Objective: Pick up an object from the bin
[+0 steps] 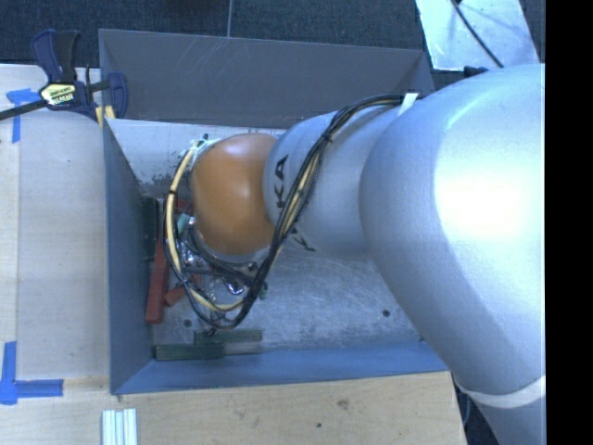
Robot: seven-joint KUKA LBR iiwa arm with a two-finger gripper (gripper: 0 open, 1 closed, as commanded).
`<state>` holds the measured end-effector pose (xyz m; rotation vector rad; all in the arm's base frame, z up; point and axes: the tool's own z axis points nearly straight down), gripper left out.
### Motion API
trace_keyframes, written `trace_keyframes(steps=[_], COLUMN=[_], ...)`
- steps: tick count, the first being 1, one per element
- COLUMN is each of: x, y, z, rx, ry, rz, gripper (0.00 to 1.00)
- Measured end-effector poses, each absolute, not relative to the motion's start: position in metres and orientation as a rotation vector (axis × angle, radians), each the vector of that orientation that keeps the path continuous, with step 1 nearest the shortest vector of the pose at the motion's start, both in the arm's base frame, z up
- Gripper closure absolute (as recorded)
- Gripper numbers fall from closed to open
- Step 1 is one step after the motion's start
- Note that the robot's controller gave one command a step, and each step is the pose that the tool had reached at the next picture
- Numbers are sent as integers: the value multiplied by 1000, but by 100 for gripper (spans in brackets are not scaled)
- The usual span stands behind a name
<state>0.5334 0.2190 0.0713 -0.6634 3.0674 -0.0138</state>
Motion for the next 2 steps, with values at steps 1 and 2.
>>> trace_keyframes(steps=[1,2], x=[530,537], y=[226,195], z=[71,252], rx=[-675,-672], ry=[3067,3056], rz=[-2,1], gripper=[100,100])
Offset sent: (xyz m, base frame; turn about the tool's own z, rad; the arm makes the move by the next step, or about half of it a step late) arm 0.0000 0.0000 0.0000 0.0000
